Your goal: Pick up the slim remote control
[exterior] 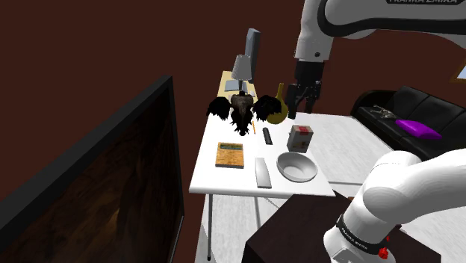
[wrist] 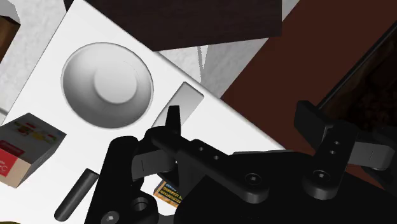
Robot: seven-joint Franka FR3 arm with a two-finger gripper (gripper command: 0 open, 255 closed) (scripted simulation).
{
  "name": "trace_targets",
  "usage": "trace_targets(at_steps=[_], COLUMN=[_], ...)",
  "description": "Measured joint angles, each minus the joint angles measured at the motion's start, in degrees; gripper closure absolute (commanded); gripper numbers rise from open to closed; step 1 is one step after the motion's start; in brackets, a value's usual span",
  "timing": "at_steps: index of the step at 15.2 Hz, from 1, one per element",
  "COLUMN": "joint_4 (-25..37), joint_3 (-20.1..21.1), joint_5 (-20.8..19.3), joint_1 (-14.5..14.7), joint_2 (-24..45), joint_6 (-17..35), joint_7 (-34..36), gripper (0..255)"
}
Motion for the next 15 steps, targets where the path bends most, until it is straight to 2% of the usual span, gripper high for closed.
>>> trace_targets(at_steps=[2, 4, 9, 15], joint_4=[-0.76, -3.06, -9.82, -15.29], joint_3=[0.19, 0.47, 1.99, 3.25], joint_5=[0.09, 0.13, 0.73, 0.76], joint_1=[-0.18, -0.91, -2.80, -5.54], joint_2=[0.18, 0.91, 3.95, 11.91], joint_6=[1.01, 4.31, 15.08, 29.78], joint_7=[0.50, 1.82, 6.56, 11.81], gripper=[0, 0, 0, 0])
